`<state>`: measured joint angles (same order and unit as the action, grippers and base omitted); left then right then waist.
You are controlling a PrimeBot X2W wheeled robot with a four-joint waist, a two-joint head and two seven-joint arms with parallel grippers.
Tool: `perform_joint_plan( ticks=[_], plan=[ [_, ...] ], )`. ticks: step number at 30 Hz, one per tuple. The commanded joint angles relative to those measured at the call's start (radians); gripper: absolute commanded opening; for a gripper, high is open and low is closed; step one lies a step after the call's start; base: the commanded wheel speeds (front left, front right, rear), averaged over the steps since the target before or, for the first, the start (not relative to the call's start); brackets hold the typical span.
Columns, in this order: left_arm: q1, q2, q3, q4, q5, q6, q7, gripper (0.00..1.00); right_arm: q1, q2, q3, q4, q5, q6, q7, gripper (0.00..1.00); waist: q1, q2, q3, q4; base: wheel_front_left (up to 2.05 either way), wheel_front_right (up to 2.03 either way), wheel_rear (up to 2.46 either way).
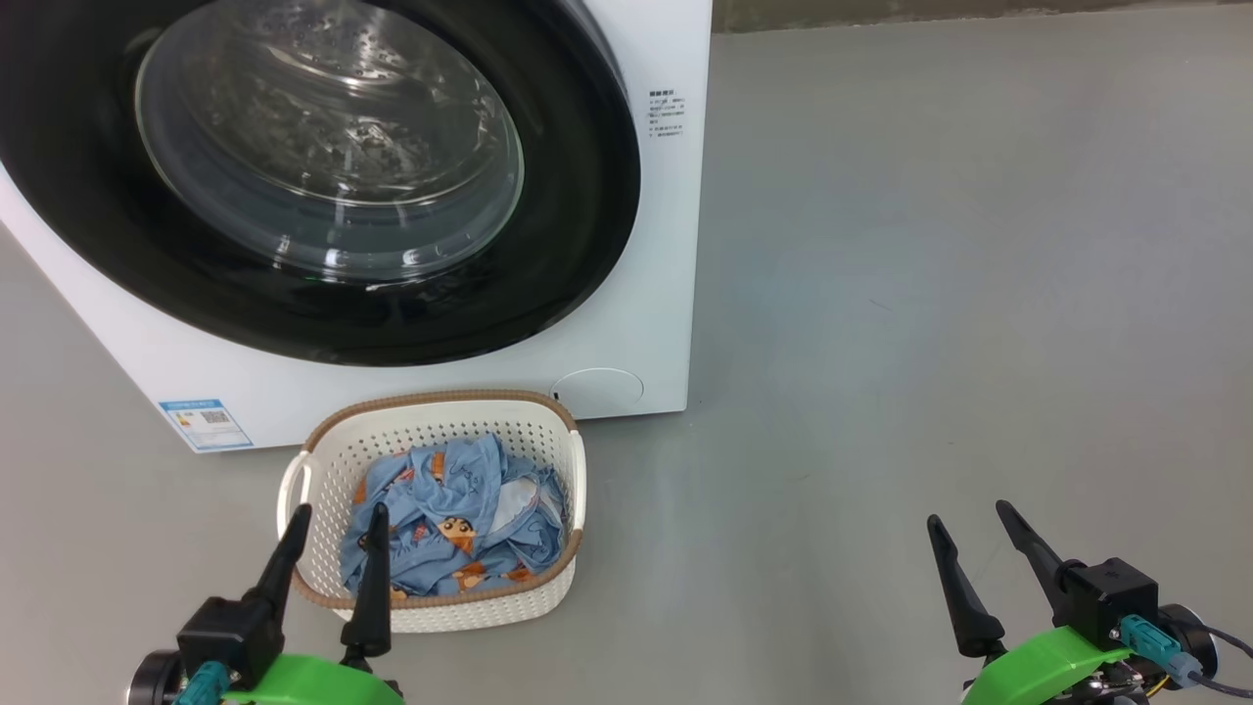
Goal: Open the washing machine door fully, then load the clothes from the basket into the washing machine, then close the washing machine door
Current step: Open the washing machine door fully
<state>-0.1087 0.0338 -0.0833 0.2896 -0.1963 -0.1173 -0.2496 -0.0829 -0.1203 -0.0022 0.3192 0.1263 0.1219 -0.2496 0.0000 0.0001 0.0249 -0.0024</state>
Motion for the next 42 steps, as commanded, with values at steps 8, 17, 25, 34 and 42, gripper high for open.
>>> perform_joint_plan(
  ticks=[8, 17, 25, 34, 42],
  plan=[
    [-0.031, 0.016, 0.035, -0.037, 0.008, 0.012, -0.012, 1.0, -0.038, -0.008, 0.03, -0.024, 0.012, 0.009, -0.012, 0.0, 0.0, -0.0001, 0.002, 0.003, 0.0, 0.0, 0.0],
    [-0.03, 0.016, 0.034, -0.053, 0.005, 0.015, -0.012, 1.0, -0.042, -0.013, 0.034, -0.032, 0.019, 0.009, -0.012, 0.0, 0.0, -0.0001, 0.011, 0.007, 0.0, 0.0, 0.0],
    [-0.036, 0.016, 0.031, -0.063, 0.004, 0.017, -0.012, 1.0, -0.053, -0.017, 0.035, -0.029, 0.036, 0.009, -0.005, 0.0, 0.0, -0.0001, 0.03, 0.015, 0.0, 0.0, 0.0],
    [-0.071, 0.016, 0.024, -0.1, 0.002, 0.018, -0.012, 1.0, -0.131, 0.017, 0.0, -0.014, 0.306, 0.009, 0.061, 0.0, 0.0, -0.0001, 0.107, 0.039, 0.0, 0.0, 0.0],
    [-0.124, 0.016, -0.004, -0.113, 0.013, 0.015, -0.012, 1.0, -0.264, 0.028, -0.071, 0.021, 0.746, 0.009, 0.212, 0.0, 0.0, -0.0001, 0.196, 0.079, 0.0, 0.0, 0.0]
  ],
)
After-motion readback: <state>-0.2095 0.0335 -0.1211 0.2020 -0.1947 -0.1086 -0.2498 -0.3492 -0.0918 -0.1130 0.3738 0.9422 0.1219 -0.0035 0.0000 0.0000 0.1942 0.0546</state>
